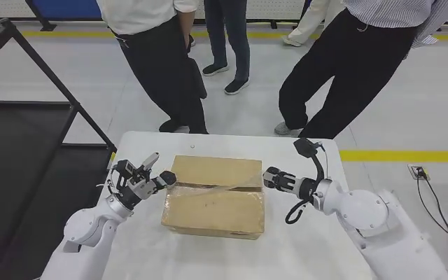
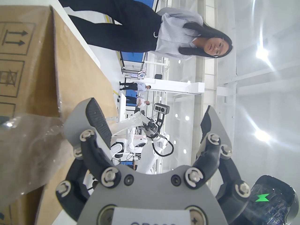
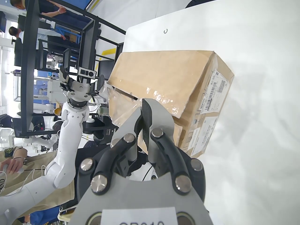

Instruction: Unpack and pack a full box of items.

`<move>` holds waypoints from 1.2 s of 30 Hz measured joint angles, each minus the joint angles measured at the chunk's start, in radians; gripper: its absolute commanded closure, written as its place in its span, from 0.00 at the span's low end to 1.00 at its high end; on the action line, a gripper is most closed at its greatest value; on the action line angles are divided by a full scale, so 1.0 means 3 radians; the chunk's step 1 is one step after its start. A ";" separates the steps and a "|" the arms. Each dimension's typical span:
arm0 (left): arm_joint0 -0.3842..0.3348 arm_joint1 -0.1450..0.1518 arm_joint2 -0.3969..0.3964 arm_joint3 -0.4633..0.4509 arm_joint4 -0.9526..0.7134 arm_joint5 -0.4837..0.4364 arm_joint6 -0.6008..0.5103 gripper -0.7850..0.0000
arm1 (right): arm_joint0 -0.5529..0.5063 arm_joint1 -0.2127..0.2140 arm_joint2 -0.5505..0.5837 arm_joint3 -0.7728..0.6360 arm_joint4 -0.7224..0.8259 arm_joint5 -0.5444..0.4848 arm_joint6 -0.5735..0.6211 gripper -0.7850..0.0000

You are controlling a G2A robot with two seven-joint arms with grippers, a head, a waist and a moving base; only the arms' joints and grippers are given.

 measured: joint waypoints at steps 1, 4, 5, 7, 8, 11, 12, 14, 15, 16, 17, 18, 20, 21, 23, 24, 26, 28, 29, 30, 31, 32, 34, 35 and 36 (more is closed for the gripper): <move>0.0020 0.0009 -0.0054 -0.0005 0.0024 -0.0029 0.0017 0.00 | 0.0007 -0.0003 -0.0001 -0.0004 -0.0007 0.0008 0.0000 1.00; 0.0101 0.0038 -0.0213 -0.0037 0.0158 -0.0124 0.0061 0.00 | 0.0038 -0.0012 -0.0013 0.0014 -0.0016 0.0021 0.0010 1.00; 0.0134 0.0050 -0.0265 -0.0052 0.0213 -0.0147 0.0058 0.00 | 0.0050 -0.0015 -0.0017 0.0025 -0.0016 0.0023 0.0016 1.00; 0.0218 0.0084 -0.0389 -0.0095 0.0412 -0.0210 0.0002 0.00 | 0.0079 -0.0023 -0.0029 0.0053 -0.0019 0.0023 0.0030 1.00; 0.0257 0.0101 -0.0437 -0.0114 0.0528 -0.0243 -0.0054 0.00 | 0.0090 -0.0026 -0.0034 0.0063 -0.0019 0.0025 0.0035 1.00; 0.0368 0.0155 -0.0569 -0.0125 0.0941 -0.0320 -0.0224 0.00 | 0.0121 -0.0035 -0.0047 0.0086 -0.0026 0.0028 0.0048 1.00; 0.0390 0.0166 -0.0590 -0.0115 0.1038 -0.0318 -0.0270 0.00 | 0.0127 -0.0038 -0.0050 0.0092 -0.0026 0.0026 0.0048 1.00; 0.0412 0.0188 -0.0621 -0.0074 0.1193 -0.0287 -0.0352 0.00 | 0.0142 -0.0044 -0.0058 0.0104 -0.0028 0.0026 0.0050 1.00; 0.0413 0.0194 -0.0626 -0.0055 0.1248 -0.0274 -0.0356 0.00 | 0.0148 -0.0047 -0.0062 0.0108 -0.0031 0.0029 0.0055 1.00; 0.0410 0.0199 -0.0618 -0.0032 0.1309 -0.0254 -0.0346 0.00 | 0.0155 -0.0050 -0.0066 0.0112 -0.0034 0.0032 0.0059 1.00; 0.0403 0.0200 -0.0603 -0.0018 0.1346 -0.0243 -0.0335 0.00 | 0.0159 -0.0052 -0.0068 0.0115 -0.0035 0.0034 0.0061 1.00; 0.0394 0.0201 -0.0584 -0.0005 0.1389 -0.0241 -0.0316 0.00 | 0.0162 -0.0054 -0.0068 0.0118 -0.0037 0.0035 0.0061 1.00; 0.0372 0.0199 -0.0531 0.0016 0.1458 -0.0257 -0.0270 0.00 | 0.0165 -0.0058 -0.0070 0.0121 -0.0043 0.0044 0.0062 1.00; 0.0362 0.0197 -0.0509 0.0022 0.1450 -0.0266 -0.0266 0.00 | 0.0166 -0.0060 -0.0069 0.0121 -0.0046 0.0050 0.0064 1.00; 0.0340 0.0192 -0.0466 0.0033 0.1437 -0.0290 -0.0246 0.28 | 0.0166 -0.0063 -0.0068 0.0119 -0.0054 0.0061 0.0065 1.00; 0.0330 0.0191 -0.0446 0.0034 0.1446 -0.0302 -0.0234 0.54 | 0.0166 -0.0064 -0.0067 0.0117 -0.0057 0.0067 0.0067 1.00; 0.0311 0.0187 -0.0395 0.0036 0.1470 -0.0331 -0.0227 0.93 | 0.0162 -0.0067 -0.0064 0.0112 -0.0064 0.0078 0.0071 1.00; 0.0296 0.0185 -0.0355 0.0041 0.1488 -0.0354 -0.0224 1.00 | 0.0157 -0.0069 -0.0060 0.0106 -0.0071 0.0090 0.0074 1.00; 0.0290 0.0185 -0.0342 0.0043 0.1492 -0.0364 -0.0223 1.00 | 0.0153 -0.0070 -0.0059 0.0103 -0.0074 0.0095 0.0076 1.00; 0.0285 0.0185 -0.0332 0.0046 0.1502 -0.0374 -0.0222 1.00 | 0.0150 -0.0071 -0.0057 0.0100 -0.0078 0.0100 0.0079 1.00; 0.0280 0.0185 -0.0321 0.0051 0.1520 -0.0386 -0.0212 1.00 | 0.0144 -0.0071 -0.0053 0.0096 -0.0081 0.0106 0.0079 1.00; 0.0278 0.0186 -0.0313 0.0054 0.1530 -0.0392 -0.0202 1.00 | 0.0140 -0.0072 -0.0050 0.0093 -0.0082 0.0112 0.0080 1.00; 0.0272 0.0186 -0.0298 0.0061 0.1538 -0.0398 -0.0190 1.00 | 0.0132 -0.0073 -0.0039 0.0087 -0.0085 0.0118 0.0087 1.00; 0.0270 0.0187 -0.0294 0.0063 0.1538 -0.0399 -0.0187 1.00 | 0.0129 -0.0073 -0.0034 0.0085 -0.0087 0.0118 0.0090 1.00; 0.0268 0.0187 -0.0291 0.0065 0.1537 -0.0400 -0.0186 1.00 | 0.0126 -0.0073 -0.0030 0.0083 -0.0089 0.0118 0.0094 1.00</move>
